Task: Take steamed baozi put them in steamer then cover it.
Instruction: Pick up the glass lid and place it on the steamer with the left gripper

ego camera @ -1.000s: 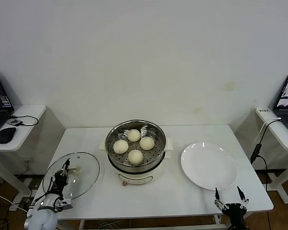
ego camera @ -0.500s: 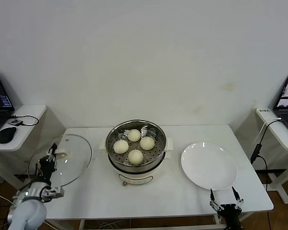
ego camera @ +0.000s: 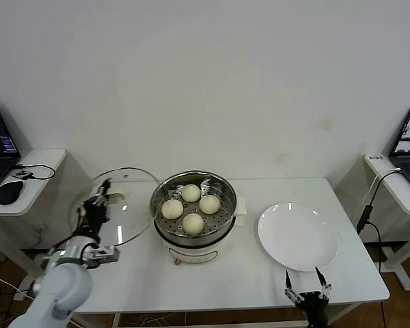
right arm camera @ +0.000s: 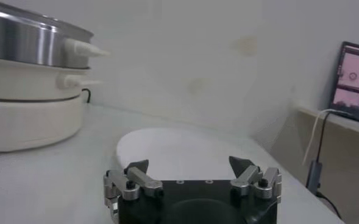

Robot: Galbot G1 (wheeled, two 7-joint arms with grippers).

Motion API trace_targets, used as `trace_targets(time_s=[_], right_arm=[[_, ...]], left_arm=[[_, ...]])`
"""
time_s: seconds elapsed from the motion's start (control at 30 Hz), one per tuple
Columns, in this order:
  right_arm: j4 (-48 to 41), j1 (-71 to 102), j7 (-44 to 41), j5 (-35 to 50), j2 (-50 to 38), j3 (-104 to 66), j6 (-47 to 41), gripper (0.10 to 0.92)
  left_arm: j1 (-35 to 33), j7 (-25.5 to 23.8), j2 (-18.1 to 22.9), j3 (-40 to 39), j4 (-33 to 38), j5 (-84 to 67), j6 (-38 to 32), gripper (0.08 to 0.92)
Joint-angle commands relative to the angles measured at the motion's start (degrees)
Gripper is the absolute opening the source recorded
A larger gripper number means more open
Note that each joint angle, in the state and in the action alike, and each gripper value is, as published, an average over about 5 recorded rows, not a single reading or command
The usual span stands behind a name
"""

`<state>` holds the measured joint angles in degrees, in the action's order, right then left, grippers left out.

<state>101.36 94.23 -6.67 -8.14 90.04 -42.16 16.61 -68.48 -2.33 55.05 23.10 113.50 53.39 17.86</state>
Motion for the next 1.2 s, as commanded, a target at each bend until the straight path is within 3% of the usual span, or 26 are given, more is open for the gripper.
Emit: trace_targets(time_s=[0.03, 0.57, 1.2], right_arm=[[-1.31, -0.23, 1.94, -4.85, 0.49, 2.96, 0.62, 0.823], [-1.7, -0.45, 2.9, -6.62, 0.47, 2.16, 2.07, 0.823], [-2.58, -0.08, 3.1, -7.1, 0.43, 2.15, 3.27, 0.822]], left_arm=[[15.4, -5.65, 5.26, -19.67, -0.11, 5.84, 9.15, 0.14], [21.6, -15.75, 20.23, -27.4, -9.64, 23.96, 11.84, 0.14], [21.86, -15.24, 22.84, -26.7, -16.39, 25.03, 11.1, 0.14]])
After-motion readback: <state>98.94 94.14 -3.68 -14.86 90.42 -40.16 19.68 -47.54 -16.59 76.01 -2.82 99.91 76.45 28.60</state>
